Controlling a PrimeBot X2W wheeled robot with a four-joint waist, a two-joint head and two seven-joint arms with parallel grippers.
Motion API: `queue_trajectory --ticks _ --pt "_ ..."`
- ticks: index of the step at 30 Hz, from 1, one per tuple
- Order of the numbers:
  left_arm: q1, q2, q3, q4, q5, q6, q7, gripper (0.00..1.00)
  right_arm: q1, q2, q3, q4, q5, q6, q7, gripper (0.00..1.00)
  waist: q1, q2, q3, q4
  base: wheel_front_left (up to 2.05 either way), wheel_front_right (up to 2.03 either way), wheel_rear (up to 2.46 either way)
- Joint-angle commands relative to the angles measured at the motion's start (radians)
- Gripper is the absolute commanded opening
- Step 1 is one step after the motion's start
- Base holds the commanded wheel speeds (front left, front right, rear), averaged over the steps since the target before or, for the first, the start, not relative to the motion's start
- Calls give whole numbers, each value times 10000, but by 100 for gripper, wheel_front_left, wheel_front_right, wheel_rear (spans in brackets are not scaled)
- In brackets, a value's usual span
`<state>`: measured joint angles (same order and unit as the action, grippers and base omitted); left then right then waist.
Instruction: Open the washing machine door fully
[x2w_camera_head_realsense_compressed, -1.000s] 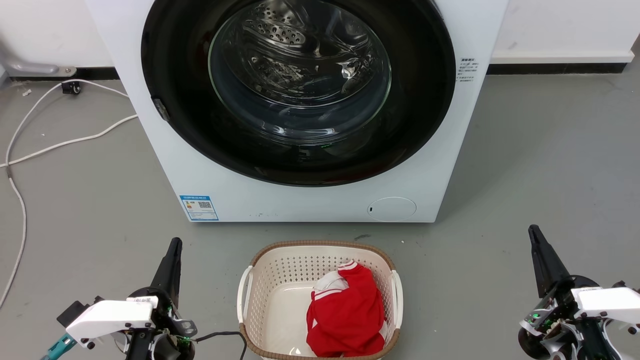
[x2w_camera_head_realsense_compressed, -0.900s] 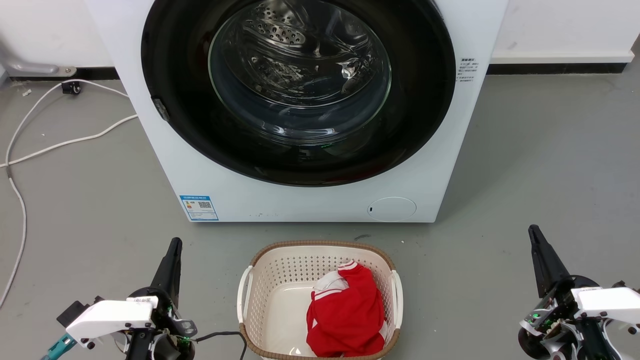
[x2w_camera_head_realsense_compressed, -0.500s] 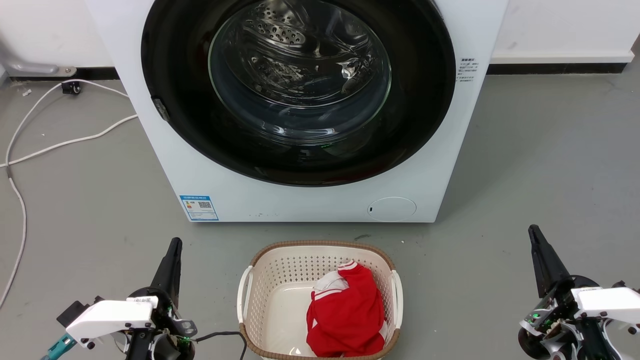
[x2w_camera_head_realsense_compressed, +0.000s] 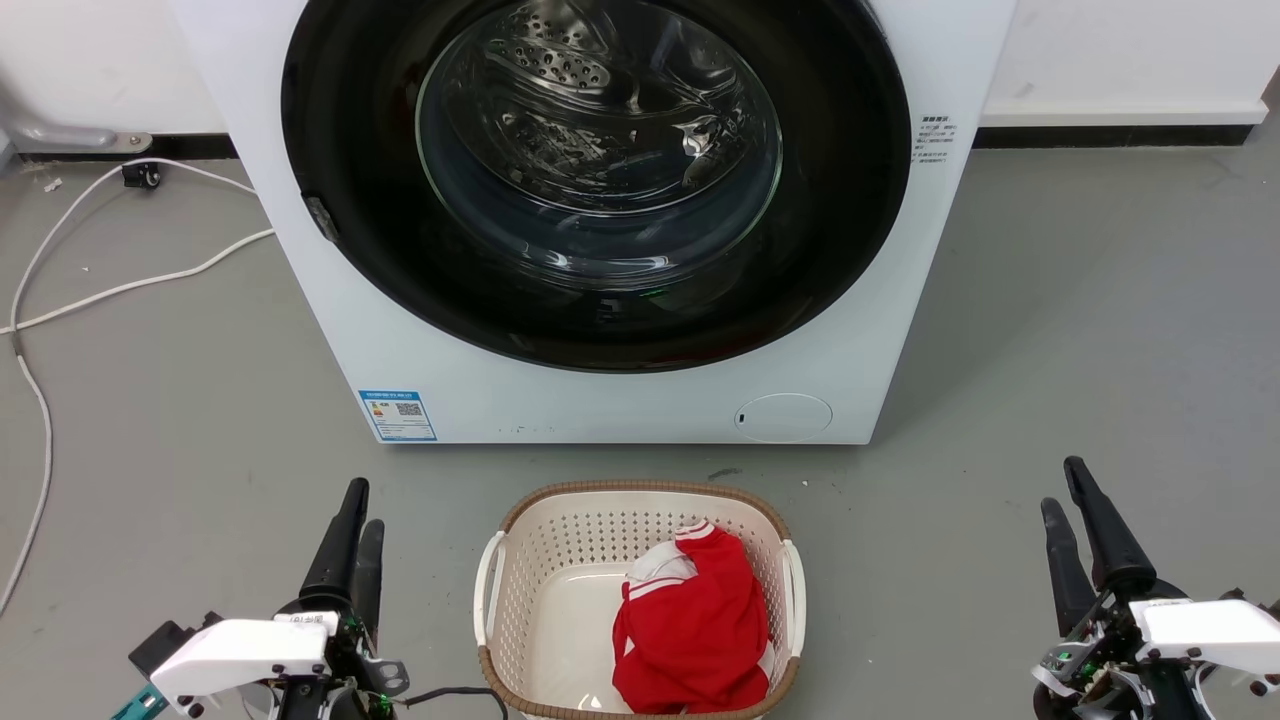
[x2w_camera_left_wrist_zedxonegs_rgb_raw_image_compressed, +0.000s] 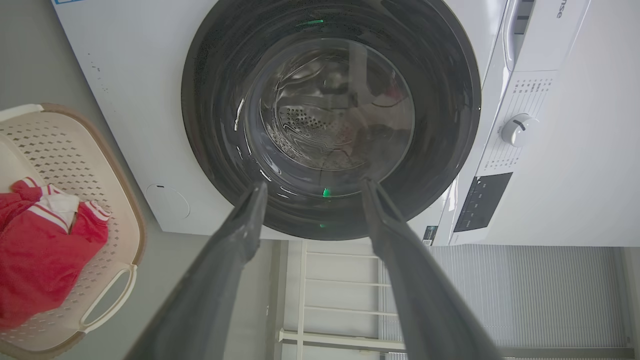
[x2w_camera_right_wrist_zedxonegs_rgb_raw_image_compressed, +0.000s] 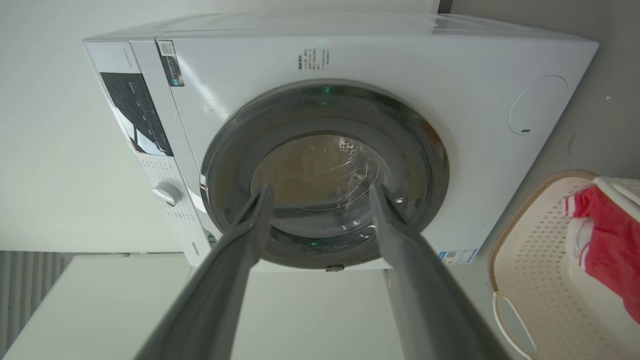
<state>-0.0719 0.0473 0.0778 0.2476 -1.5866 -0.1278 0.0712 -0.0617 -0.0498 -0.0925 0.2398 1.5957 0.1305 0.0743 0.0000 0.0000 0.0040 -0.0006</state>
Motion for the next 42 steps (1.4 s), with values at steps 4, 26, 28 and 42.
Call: queue_trajectory --ticks 4,26,28,42 --pt "-351 23 -38 -495 532 -7 -233 100 -169 -53 139 -414 -451 0 -242 100 0 0 4 -5 0 0 0" --pt "-495 28 -412 -1755 5589 14 -1141 100 -64 -213 596 -1674 -6822 1 -1158 100 0 0 0 -49 0 0 0" --pt "-470 28 -492 -1775 6080 42 -1212 100 -32 -199 624 -1678 -7257 1 -1232 100 0 0 -6 -53 0 0 0" --pt "-348 72 -821 -1870 8691 322 -1679 100 132 -101 728 -1618 -9908 1 -1695 100 0 0 -54 -71 0 0 0"
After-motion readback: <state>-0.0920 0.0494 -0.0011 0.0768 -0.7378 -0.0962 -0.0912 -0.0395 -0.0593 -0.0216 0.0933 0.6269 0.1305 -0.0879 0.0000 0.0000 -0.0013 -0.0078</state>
